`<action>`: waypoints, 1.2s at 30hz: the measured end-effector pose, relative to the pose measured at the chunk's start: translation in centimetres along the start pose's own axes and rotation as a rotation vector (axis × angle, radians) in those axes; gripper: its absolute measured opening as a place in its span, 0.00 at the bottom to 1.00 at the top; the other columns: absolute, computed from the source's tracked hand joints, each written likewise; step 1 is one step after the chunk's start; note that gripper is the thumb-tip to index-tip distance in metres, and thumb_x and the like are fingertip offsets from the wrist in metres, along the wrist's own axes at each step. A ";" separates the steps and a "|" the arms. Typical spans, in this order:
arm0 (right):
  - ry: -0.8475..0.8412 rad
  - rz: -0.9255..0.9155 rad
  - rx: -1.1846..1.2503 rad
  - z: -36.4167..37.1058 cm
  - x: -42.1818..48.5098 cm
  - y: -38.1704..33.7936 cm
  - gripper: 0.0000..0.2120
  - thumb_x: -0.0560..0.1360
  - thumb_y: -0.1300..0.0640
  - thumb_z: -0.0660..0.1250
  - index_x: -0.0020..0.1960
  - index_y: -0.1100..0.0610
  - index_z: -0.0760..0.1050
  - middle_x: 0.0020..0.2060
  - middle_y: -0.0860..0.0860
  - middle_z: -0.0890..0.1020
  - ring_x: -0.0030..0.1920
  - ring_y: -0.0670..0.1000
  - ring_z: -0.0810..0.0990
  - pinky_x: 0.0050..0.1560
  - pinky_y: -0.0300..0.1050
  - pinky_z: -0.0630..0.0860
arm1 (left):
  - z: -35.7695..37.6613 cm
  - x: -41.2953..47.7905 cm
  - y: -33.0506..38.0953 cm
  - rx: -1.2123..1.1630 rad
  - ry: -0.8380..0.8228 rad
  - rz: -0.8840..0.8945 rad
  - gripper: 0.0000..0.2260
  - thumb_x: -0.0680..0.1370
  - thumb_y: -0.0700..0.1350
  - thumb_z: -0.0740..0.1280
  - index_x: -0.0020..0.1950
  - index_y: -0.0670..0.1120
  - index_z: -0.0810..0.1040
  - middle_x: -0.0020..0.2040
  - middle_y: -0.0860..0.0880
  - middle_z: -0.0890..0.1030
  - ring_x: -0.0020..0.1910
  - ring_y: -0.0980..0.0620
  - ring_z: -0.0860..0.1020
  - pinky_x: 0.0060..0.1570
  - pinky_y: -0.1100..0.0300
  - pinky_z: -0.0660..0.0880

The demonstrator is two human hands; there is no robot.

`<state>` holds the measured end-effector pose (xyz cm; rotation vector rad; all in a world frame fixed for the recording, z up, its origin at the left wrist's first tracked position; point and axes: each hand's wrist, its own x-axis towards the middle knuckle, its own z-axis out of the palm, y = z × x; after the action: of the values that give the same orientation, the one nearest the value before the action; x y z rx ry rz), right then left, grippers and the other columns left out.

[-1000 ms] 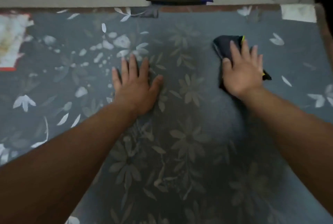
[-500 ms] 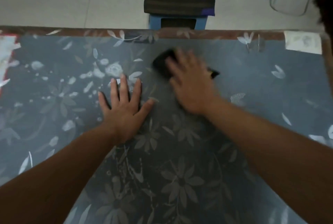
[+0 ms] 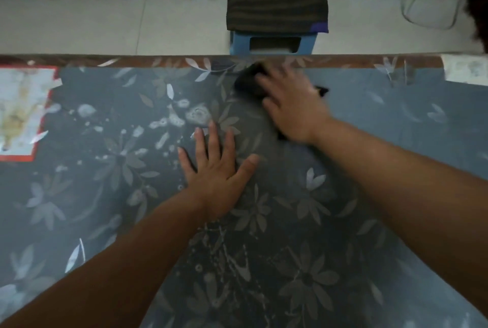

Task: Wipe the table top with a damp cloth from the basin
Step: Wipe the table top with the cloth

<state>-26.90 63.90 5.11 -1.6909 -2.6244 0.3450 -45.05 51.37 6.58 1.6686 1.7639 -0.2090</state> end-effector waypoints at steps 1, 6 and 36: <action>0.027 0.184 0.023 -0.4 1.7 1.1 0.26 0.84 0.46 0.50 0.80 0.49 0.54 0.81 0.52 0.53 0.80 0.59 0.49 0.79 0.58 0.46 | 0.0 0.0 0.1 -0.005 -0.010 0.004 0.42 0.71 0.76 0.36 0.78 0.56 0.33 0.77 0.52 0.25 0.73 0.50 0.22 0.69 0.40 0.23; -0.008 -0.001 0.015 0.7 2.8 -5.5 0.27 0.83 0.44 0.48 0.81 0.49 0.53 0.81 0.51 0.52 0.80 0.60 0.49 0.79 0.59 0.47 | -0.1 -0.1 -1.7 -0.051 0.059 0.104 0.37 0.75 0.70 0.41 0.80 0.55 0.38 0.79 0.54 0.30 0.76 0.53 0.27 0.73 0.43 0.27; 0.052 0.415 0.188 1.4 5.9 -12.2 0.26 0.84 0.46 0.50 0.81 0.44 0.51 0.82 0.47 0.47 0.81 0.58 0.42 0.78 0.57 0.39 | -0.1 -3.7 -12.3 -0.023 0.336 0.187 0.39 0.77 0.66 0.40 0.80 0.44 0.36 0.81 0.47 0.36 0.78 0.51 0.31 0.73 0.38 0.31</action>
<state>-40.50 64.18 5.32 -2.1287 -2.1105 0.5217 -56.73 46.38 4.67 1.9247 1.8208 0.1864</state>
